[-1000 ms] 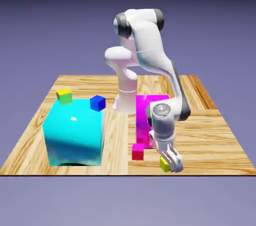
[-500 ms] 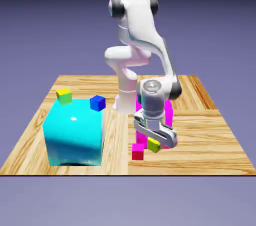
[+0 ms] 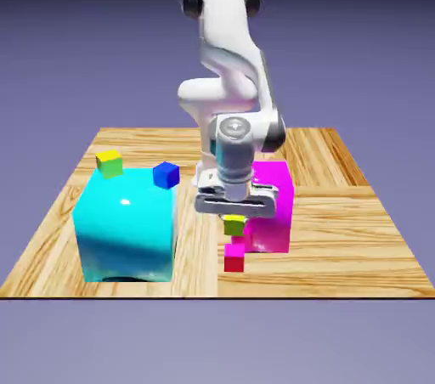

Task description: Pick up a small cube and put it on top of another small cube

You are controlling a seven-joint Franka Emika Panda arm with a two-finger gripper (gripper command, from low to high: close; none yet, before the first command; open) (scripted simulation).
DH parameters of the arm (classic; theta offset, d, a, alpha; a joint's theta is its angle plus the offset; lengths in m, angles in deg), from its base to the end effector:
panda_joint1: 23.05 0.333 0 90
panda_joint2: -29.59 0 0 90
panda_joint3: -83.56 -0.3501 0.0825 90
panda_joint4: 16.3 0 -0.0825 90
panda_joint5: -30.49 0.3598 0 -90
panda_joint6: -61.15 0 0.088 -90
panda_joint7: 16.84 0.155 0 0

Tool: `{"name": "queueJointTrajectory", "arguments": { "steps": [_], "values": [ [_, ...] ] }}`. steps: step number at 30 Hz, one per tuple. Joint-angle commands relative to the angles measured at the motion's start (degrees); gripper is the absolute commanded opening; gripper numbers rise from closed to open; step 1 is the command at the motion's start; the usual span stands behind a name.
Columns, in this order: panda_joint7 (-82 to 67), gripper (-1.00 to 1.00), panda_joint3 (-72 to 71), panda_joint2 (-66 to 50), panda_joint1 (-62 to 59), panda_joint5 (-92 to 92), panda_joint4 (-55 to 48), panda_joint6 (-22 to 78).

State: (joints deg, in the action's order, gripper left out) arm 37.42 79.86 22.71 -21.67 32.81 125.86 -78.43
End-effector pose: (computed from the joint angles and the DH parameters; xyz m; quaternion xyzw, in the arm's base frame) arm 0.4392 0.0409 0.2374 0.8992 -0.4295 -0.0793 0.0272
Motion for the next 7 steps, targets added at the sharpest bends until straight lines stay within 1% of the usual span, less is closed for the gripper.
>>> {"name": "queueJointTrajectory", "arguments": {
  "steps": [1,4,5,6,7],
  "values": [
    [0.2,-1.0,0.0,-2.1,0.1,-0.2,0.3,-2.4],
    [0.3,-1.0,0.1,-7.3,0.2,-0.5,1.2,-8.5],
    [0.3,1.0,0.1,-7.3,0.2,-0.5,1.2,-8.5],
    [0.3,1.0,0.1,-7.3,0.2,-0.5,1.2,-8.5],
    [0.2,1.0,0.1,-5.2,0.2,-0.4,0.8,-6.0]
  ]
}}
